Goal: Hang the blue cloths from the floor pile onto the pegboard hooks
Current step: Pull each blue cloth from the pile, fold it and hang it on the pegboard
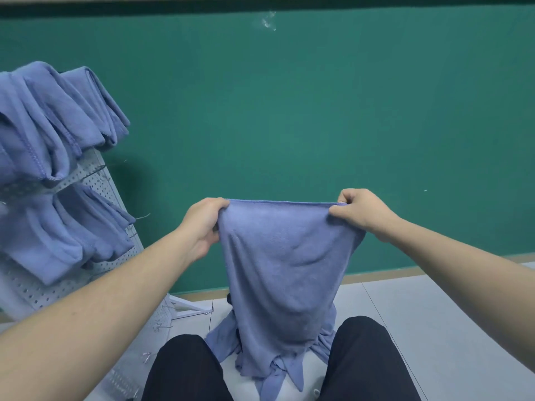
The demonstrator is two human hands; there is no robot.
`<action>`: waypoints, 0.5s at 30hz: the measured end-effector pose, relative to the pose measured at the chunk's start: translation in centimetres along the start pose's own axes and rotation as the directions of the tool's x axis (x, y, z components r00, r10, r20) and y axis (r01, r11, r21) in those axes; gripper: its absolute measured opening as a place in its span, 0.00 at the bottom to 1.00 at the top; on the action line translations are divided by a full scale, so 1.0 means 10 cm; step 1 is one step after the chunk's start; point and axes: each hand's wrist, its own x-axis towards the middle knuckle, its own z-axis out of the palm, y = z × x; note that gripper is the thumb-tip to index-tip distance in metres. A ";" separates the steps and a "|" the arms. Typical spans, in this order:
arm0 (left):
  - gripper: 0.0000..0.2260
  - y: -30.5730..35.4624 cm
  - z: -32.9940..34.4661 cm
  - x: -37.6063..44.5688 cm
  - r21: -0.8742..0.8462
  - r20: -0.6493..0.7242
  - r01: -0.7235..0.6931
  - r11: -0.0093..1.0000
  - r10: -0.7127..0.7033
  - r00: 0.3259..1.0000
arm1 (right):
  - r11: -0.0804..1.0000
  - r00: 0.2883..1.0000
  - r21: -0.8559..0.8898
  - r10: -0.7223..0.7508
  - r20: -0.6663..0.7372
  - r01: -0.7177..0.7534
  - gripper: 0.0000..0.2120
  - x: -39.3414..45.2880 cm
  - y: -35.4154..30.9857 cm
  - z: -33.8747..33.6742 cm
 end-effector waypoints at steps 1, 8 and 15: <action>0.04 -0.02 0.01 0.00 -0.016 0.009 0.016 1.000 -0.016 1.000 | 0.997 1.000 0.069 0.016 -0.007 -0.016 0.14 0.00 -0.02 0.03; 0.04 -0.08 0.19 -0.12 -0.089 0.076 -0.011 0.996 0.017 0.997 | 0.857 0.990 0.496 0.117 0.082 -0.142 0.10 -0.03 -0.25 0.24; 0.03 -0.16 0.41 -0.29 -0.186 0.091 -0.035 0.982 0.053 0.994 | 0.784 0.989 0.603 0.106 0.103 -0.146 0.10 -0.20 -0.50 0.49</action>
